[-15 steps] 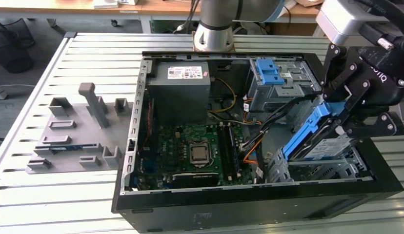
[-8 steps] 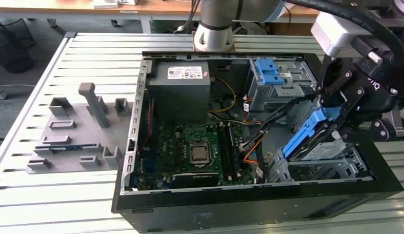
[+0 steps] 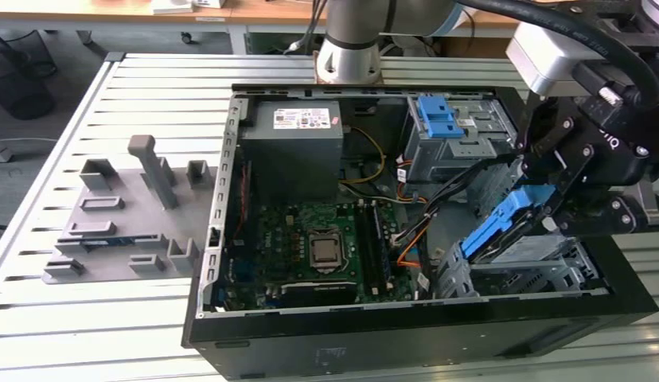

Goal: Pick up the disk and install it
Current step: 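Insert the disk into the insertion slot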

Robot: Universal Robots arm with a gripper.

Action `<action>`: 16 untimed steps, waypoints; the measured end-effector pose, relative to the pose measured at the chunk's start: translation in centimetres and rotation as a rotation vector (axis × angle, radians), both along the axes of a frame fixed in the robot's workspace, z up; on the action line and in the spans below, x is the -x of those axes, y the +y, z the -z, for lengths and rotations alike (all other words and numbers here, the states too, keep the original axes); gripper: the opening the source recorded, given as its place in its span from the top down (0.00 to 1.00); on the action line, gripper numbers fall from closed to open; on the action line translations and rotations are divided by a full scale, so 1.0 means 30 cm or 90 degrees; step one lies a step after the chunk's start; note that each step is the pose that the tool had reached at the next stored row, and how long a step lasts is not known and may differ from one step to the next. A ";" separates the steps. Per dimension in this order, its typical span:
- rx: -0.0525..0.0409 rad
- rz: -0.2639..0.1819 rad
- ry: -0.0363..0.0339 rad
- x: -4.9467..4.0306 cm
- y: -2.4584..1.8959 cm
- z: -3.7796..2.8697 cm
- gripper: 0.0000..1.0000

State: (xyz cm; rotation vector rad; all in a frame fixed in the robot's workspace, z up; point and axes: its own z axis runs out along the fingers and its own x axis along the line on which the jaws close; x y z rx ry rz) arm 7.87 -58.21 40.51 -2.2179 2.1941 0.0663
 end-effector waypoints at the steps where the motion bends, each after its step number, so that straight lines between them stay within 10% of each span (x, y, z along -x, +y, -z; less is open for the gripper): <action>1: -0.0001 0.000 0.0000 0.000 0.000 0.000 0.62; 9: -0.0002 0.000 0.0001 0.000 0.000 0.010 0.58; 16: -0.0001 0.000 0.0001 0.000 0.000 0.051 0.87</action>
